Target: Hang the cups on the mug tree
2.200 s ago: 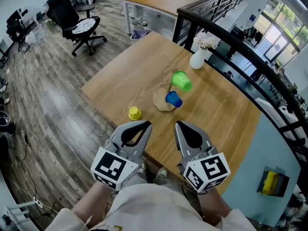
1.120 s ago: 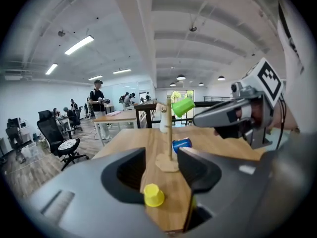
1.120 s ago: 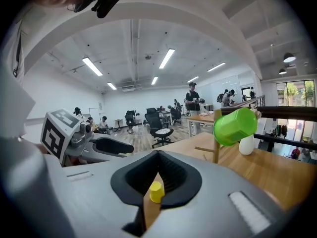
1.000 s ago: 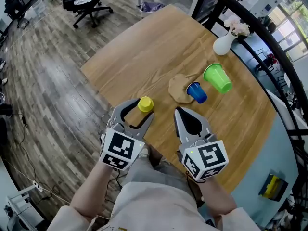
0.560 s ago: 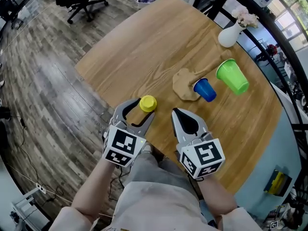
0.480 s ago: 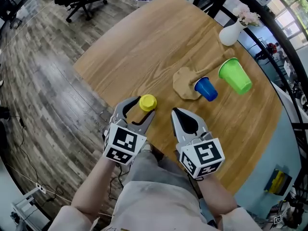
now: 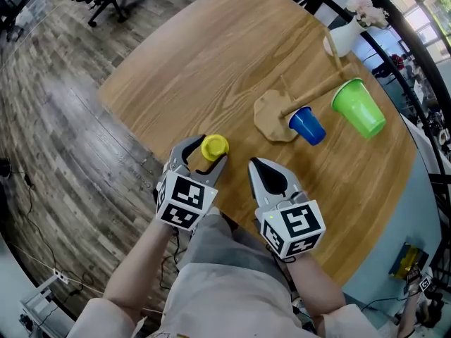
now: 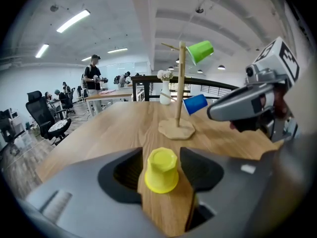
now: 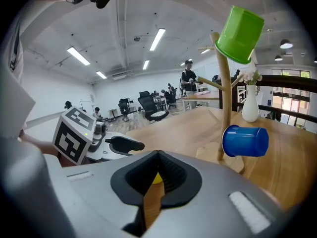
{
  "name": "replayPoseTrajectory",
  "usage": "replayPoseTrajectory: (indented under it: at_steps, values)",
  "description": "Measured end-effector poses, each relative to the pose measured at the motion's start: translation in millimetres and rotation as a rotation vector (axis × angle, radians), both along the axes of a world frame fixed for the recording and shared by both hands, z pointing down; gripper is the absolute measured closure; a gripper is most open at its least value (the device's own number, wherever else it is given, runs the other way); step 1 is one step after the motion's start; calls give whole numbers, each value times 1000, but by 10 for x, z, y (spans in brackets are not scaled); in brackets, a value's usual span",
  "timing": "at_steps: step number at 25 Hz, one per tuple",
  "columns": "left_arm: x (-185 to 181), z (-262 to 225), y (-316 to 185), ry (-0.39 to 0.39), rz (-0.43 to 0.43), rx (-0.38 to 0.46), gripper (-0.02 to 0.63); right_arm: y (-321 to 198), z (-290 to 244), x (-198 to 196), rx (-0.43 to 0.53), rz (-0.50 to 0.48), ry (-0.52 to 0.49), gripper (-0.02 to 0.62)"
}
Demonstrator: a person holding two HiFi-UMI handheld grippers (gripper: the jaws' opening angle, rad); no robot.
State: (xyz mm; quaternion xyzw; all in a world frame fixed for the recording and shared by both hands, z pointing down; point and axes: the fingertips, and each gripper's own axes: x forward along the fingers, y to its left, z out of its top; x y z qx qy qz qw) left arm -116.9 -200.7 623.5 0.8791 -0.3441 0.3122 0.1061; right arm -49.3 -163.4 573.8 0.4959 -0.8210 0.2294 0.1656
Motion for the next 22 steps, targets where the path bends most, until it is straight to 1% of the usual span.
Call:
replayPoseTrajectory:
  at_steps: [4, 12, 13, 17, 22]
  values:
    - [-10, 174, -6, 10, -6, -41, 368, -10, 98, -23, -12, -3, -3, 595]
    - [32, 373, 7, 20, 1, -68, 374, 6, 288, -5, -37, -14, 8, 594]
    - [20, 374, 13, 24, 2, -71, 385, 14, 303, -11, -43, -15, 5, 594]
    - [3, 305, 30, 49, 0, -81, 388, 37, 260, -18, -48, -14, 2, 594]
    - [29, 74, 87, 73, 3, -75, 390, 111, 101, 21, -41, -18, 10, 594]
